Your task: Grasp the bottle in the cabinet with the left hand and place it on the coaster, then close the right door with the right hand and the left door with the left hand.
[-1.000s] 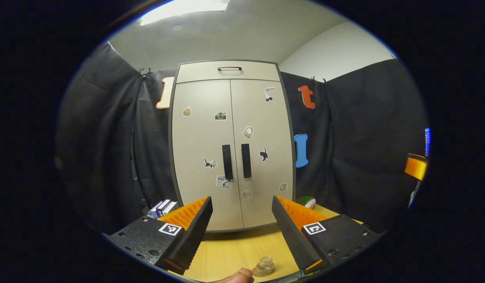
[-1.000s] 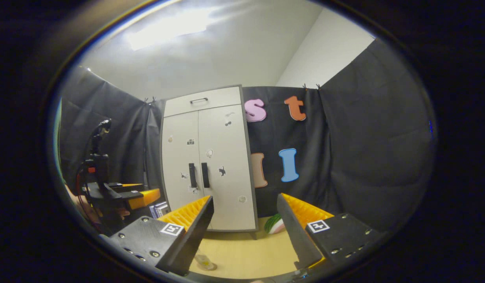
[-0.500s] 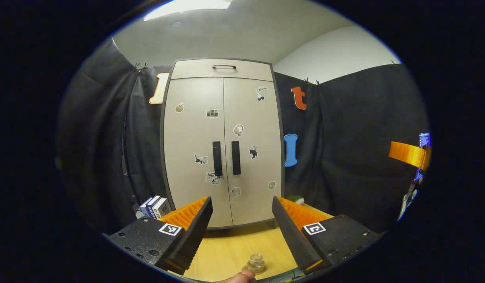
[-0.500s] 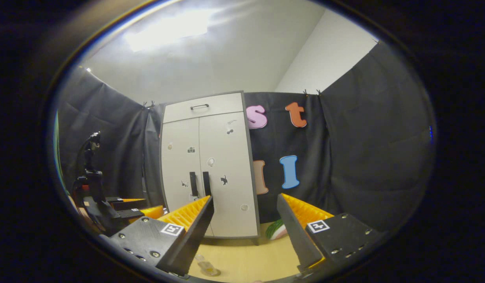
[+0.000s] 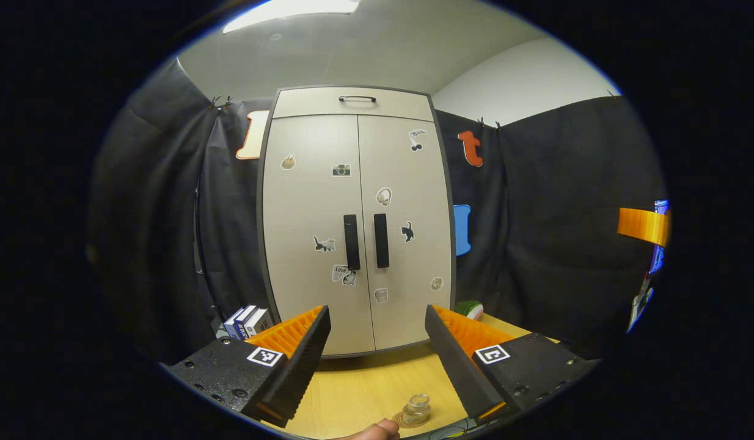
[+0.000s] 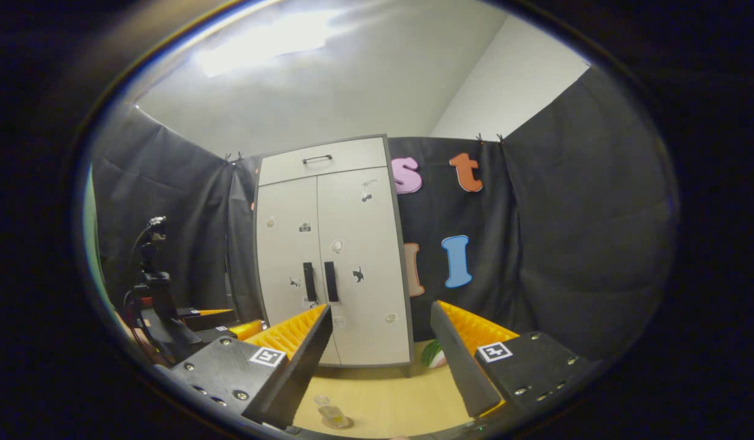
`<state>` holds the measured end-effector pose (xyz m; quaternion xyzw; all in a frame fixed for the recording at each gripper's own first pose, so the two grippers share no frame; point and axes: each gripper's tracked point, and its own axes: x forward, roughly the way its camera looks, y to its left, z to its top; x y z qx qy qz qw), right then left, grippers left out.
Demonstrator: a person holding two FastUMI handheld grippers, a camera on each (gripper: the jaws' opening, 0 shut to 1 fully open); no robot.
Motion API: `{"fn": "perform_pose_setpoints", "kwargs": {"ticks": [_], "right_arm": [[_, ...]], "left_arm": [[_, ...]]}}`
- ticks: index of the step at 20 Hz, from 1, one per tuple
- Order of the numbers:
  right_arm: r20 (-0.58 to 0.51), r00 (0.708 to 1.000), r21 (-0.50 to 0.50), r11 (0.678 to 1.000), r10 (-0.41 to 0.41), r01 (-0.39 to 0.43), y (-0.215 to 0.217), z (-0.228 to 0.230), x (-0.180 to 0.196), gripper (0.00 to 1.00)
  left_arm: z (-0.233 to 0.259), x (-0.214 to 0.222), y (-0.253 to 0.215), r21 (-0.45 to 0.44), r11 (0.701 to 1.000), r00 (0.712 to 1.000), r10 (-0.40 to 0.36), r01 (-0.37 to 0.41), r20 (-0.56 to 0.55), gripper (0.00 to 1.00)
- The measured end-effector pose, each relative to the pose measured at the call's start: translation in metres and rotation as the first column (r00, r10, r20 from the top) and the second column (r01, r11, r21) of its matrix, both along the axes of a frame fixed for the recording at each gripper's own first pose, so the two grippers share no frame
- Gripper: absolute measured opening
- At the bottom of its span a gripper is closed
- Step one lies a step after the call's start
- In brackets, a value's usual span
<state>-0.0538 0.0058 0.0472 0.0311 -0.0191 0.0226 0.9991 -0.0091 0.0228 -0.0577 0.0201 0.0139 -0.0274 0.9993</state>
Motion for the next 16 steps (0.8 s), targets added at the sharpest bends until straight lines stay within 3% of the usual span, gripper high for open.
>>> {"fn": "perform_pose_setpoints", "kwargs": {"ticks": [7, 11, 16], "right_arm": [[0.067, 0.998, 0.101, 0.995, -0.011, 0.004, 0.014, 0.02, 0.022, 0.98], [0.086, 0.996, 0.046, 0.999, -0.017, 0.013, 0.025, 0.012, 0.034, 0.98], [0.043, 0.999, 0.017, 1.0, -0.019, 0.019, 0.036, -0.004, 0.043, 0.98]], "left_arm": [[0.01, 0.017, 0.034, 0.004, 1.0, 0.999, 0.016, -0.016, 0.044, 0.98], [0.009, 0.018, 0.036, -0.002, 1.0, 0.997, -0.025, 0.025, 0.074, 0.98], [-0.005, 0.024, 0.039, -0.026, 0.999, 0.999, -0.036, 0.037, 0.016, 0.98]]}}
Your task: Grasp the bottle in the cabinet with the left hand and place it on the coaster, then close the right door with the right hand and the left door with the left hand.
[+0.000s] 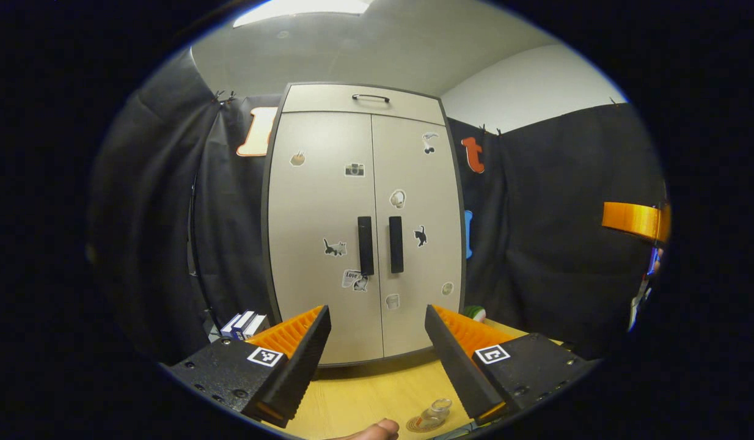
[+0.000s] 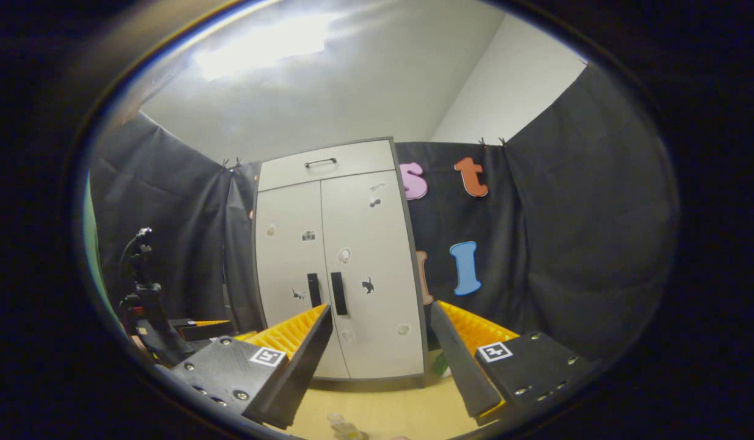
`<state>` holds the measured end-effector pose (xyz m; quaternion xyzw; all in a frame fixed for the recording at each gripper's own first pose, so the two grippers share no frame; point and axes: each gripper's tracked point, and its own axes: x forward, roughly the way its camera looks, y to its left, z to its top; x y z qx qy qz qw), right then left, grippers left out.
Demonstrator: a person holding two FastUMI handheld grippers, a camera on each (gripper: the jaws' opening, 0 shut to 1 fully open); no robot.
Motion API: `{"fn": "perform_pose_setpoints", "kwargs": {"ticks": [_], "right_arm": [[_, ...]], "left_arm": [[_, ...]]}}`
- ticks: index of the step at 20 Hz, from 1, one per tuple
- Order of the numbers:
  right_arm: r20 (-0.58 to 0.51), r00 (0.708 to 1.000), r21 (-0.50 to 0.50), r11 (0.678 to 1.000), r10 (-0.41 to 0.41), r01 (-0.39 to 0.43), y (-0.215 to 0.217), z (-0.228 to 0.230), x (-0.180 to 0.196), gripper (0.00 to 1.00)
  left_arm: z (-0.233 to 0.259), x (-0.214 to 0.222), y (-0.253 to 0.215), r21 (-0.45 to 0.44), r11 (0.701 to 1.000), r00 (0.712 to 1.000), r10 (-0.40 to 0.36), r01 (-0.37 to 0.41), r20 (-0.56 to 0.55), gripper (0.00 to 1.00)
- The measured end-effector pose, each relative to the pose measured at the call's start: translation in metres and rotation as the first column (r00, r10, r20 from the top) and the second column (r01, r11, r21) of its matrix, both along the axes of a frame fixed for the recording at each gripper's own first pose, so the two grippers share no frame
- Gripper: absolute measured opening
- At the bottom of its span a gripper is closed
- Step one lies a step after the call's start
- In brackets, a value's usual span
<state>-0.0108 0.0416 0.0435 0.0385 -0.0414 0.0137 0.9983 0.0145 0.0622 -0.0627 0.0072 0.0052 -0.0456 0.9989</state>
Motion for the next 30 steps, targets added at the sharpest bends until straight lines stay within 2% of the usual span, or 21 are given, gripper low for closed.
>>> {"fn": "perform_pose_setpoints", "kwargs": {"ticks": [6, 9, 14, 16, 20, 24, 25, 26, 27, 28, 30], "right_arm": [[-0.005, 1.0, -0.007, 0.999, -0.031, 0.031, -0.019, 0.0, 0.003, 0.98], [0.002, 1.0, -0.041, 0.999, -0.005, 0.005, -0.022, 0.004, 0.006, 0.98], [-0.024, 1.0, -0.044, 0.999, 0.005, -0.006, -0.046, 0.006, 0.022, 0.98], [-0.035, 0.999, -0.037, 0.999, 0.029, -0.03, -0.055, 0.003, 0.025, 0.98], [-0.024, 1.0, -0.099, 0.995, 0.01, -0.012, -0.09, -0.004, 0.027, 0.98], [-0.016, 0.999, -0.109, 0.993, 0.051, -0.052, -0.101, -0.012, 0.021, 0.98], [-0.019, 0.998, -0.105, 0.993, 0.059, -0.061, -0.103, -0.014, 0.019, 0.94], [-0.024, 0.998, -0.103, 0.993, 0.061, -0.063, -0.106, -0.017, 0.018, 0.98], [-0.024, 0.998, -0.106, 0.992, 0.06, -0.062, -0.111, -0.02, 0.017, 0.94], [-0.025, 0.998, -0.109, 0.992, 0.053, -0.055, -0.115, -0.022, 0.016, 0.98], [-0.032, 0.998, -0.091, 0.994, 0.05, -0.053, -0.119, -0.027, 0.014, 0.98]], "left_arm": [[0.008, 0.007, -0.009, -0.011, 1.0, 1.0, -0.016, 0.016, 0.018, 0.98], [0.013, 0.009, -0.018, -0.028, 1.0, 1.0, -0.011, 0.011, 0.025, 0.98], [0.012, 0.015, -0.043, -0.035, 0.999, 1.0, 0.021, -0.021, 0.009, 0.98], [0.014, 0.022, -0.06, -0.044, 0.999, 1.0, 0.026, -0.025, 0.009, 0.98], [0.018, 0.037, -0.099, -0.043, 0.999, 1.0, 0.009, -0.008, 0.014, 0.98], [0.019, 0.047, -0.136, -0.045, 0.999, 1.0, -0.008, 0.009, 0.011, 0.98], [0.019, 0.048, -0.145, -0.044, 0.999, 1.0, -0.016, 0.017, 0.01, 0.98], [0.018, 0.05, -0.153, -0.042, 0.999, 1.0, -0.02, 0.021, 0.009, 0.98], [0.018, 0.051, -0.161, -0.042, 0.999, 0.999, -0.031, 0.032, 0.009, 0.98], [0.019, 0.051, -0.17, -0.042, 0.998, 0.999, -0.042, 0.042, 0.01, 0.98], [0.022, 0.054, -0.186, -0.03, 0.998, 0.998, -0.062, 0.062, 0.015, 0.98]]}}
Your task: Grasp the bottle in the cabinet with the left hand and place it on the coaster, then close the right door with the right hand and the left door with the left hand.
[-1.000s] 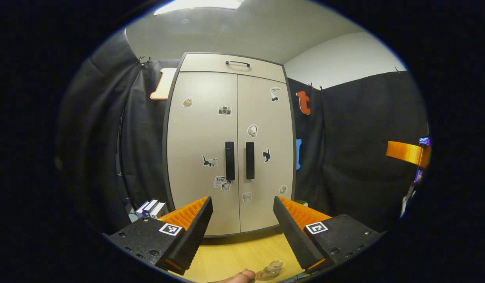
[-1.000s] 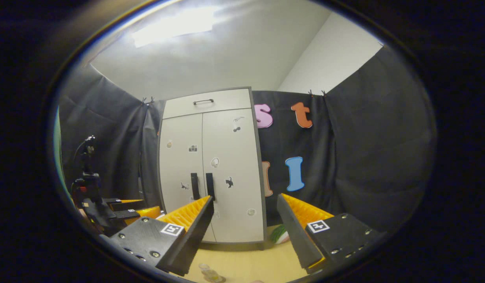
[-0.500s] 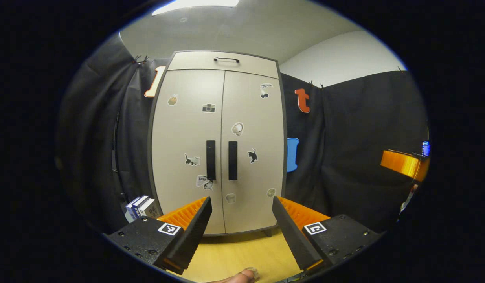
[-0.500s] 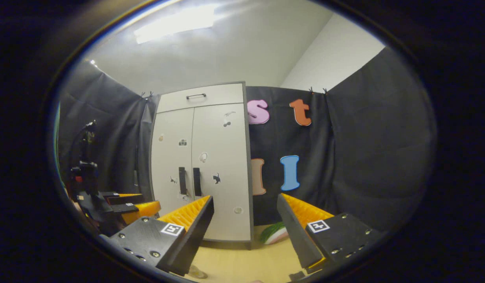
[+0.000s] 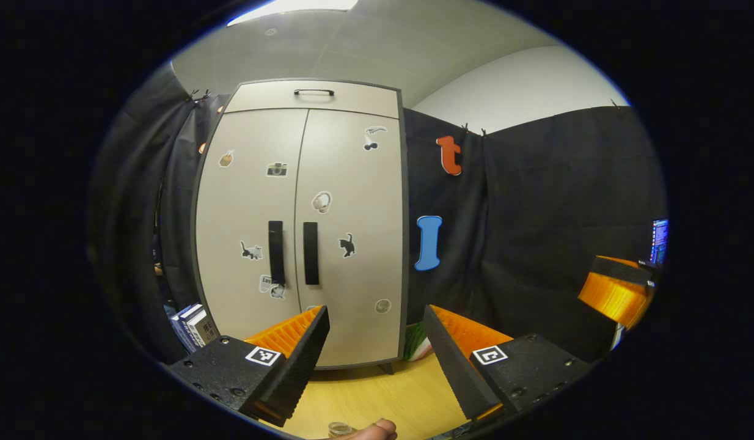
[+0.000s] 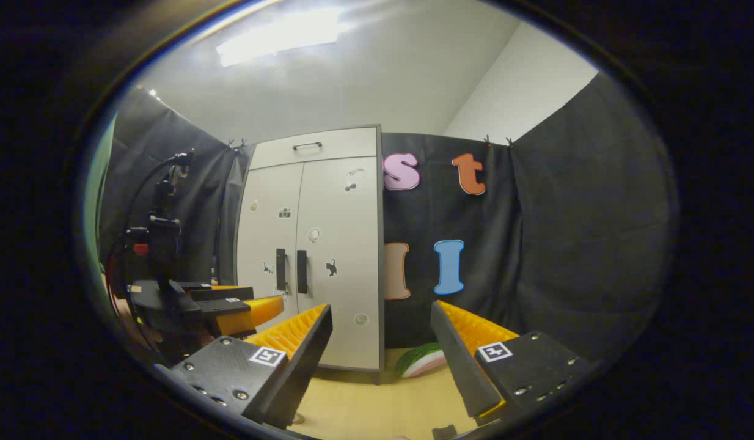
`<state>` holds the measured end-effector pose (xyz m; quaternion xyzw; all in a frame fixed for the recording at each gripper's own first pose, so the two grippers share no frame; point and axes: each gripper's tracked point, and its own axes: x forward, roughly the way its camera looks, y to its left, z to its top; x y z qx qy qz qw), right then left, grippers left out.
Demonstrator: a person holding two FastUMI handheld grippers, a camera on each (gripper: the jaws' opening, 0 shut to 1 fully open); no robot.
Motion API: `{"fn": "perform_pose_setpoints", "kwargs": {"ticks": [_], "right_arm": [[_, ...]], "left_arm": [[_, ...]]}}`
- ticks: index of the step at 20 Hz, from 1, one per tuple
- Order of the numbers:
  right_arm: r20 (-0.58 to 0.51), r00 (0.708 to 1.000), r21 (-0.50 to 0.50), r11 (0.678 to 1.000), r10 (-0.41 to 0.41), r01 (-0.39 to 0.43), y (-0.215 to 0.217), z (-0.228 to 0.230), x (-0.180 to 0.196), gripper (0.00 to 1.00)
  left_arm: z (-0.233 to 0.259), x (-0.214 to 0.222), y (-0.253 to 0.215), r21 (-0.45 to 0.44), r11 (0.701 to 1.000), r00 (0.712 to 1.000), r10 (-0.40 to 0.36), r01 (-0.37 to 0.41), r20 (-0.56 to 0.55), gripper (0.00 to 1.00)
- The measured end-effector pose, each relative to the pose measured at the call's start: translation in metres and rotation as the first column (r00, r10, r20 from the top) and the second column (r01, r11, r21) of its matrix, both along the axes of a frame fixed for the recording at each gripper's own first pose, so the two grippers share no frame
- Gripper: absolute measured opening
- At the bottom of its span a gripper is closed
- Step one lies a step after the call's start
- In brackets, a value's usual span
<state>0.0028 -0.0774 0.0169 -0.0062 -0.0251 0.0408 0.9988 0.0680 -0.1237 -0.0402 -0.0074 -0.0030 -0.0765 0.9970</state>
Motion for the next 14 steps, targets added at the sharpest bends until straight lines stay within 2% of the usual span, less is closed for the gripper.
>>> {"fn": "perform_pose_setpoints", "kwargs": {"ticks": [7, 8, 9, 11, 13, 14], "right_arm": [[-0.018, 1.0, 0.028, 1.0, -0.013, 0.013, -0.006, -0.01, -0.016, 0.98], [-0.017, 1.0, 0.031, 0.999, -0.009, 0.01, -0.005, -0.009, -0.017, 0.94], [-0.013, 1.0, 0.028, 0.999, -0.017, 0.018, -0.007, -0.008, -0.02, 0.98], [0.002, 0.998, 0.011, 0.998, -0.056, 0.056, -0.014, -0.006, -0.022, 0.98], [0.009, 0.999, 0.003, 0.999, -0.05, 0.05, -0.007, -0.007, -0.025, 0.98], [0.012, 0.999, 0.005, 0.999, -0.043, 0.043, -0.002, -0.007, -0.025, 0.94]], "left_arm": [[0.018, 0.009, -0.031, -0.056, 0.998, 0.999, -0.029, 0.029, 0.014, 0.98], [0.021, 0.009, -0.03, -0.061, 0.998, 0.999, -0.027, 0.028, 0.021, 0.98], [0.021, 0.008, -0.031, -0.063, 0.998, 0.999, -0.031, 0.032, 0.018, 0.98], [0.022, 0.005, -0.027, -0.045, 0.998, 0.999, -0.03, 0.032, 0.027, 0.99], [0.017, 0.001, -0.021, -0.012, 0.999, 0.999, -0.03, 0.031, 0.027, 0.99], [0.014, -0.001, -0.019, -0.001, 0.999, 0.999, -0.035, 0.035, 0.022, 0.99]]}}
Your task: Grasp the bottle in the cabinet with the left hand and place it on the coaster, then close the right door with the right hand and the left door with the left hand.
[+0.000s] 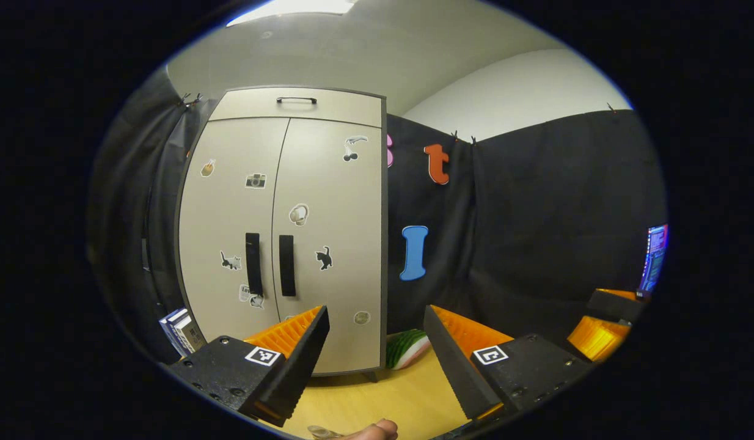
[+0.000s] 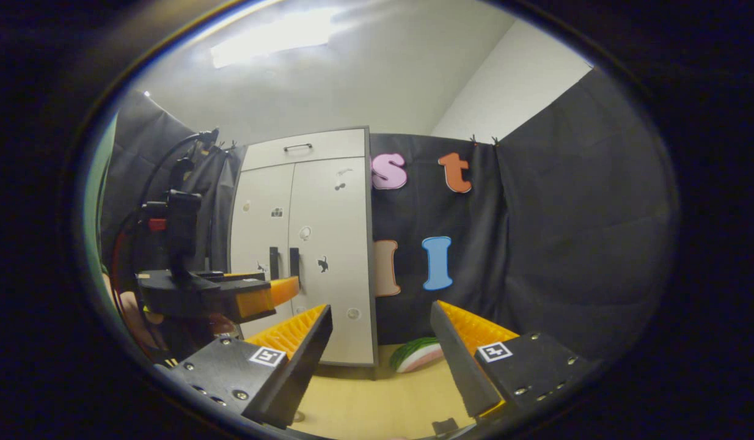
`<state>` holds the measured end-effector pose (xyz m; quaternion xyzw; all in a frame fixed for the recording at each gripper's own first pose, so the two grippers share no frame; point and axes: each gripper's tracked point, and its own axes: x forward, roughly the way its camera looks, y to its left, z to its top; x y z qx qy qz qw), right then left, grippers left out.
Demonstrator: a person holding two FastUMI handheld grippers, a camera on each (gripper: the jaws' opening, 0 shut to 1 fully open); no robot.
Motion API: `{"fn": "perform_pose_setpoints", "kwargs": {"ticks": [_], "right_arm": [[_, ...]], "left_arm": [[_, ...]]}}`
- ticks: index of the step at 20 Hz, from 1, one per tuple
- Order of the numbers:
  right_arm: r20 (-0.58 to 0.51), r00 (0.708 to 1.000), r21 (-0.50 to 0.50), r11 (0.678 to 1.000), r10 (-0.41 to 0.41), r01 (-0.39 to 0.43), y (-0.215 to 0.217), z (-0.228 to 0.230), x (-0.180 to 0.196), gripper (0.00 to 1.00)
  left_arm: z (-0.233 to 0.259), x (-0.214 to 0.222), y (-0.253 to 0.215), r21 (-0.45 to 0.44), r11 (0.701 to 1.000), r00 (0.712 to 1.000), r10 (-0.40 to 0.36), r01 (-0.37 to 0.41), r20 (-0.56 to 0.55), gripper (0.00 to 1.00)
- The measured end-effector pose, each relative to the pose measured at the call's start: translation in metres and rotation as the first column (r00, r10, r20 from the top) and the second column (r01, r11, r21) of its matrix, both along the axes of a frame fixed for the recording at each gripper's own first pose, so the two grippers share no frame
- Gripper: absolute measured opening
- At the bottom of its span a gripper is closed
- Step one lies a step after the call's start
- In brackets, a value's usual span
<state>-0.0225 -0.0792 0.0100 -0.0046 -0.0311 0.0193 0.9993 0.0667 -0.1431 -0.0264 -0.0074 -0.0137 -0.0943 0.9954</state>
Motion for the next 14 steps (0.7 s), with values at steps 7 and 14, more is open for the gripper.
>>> {"fn": "perform_pose_setpoints", "kwargs": {"ticks": [7, 14], "right_arm": [[-0.013, 1.0, 0.042, 0.999, 0.02, -0.019, 0.015, -0.008, 0.003, 0.98], [-0.008, 0.999, 0.054, 0.998, 0.042, -0.041, 0.025, -0.008, 0.012, 0.98]], "left_arm": [[-0.01, -0.005, 0.028, 0.0, 0.999, 0.999, 0.033, -0.033, -0.031, 0.99], [0.002, 0.002, 0.058, -0.008, 0.995, 0.995, 0.097, -0.097, -0.003, 0.99]]}}
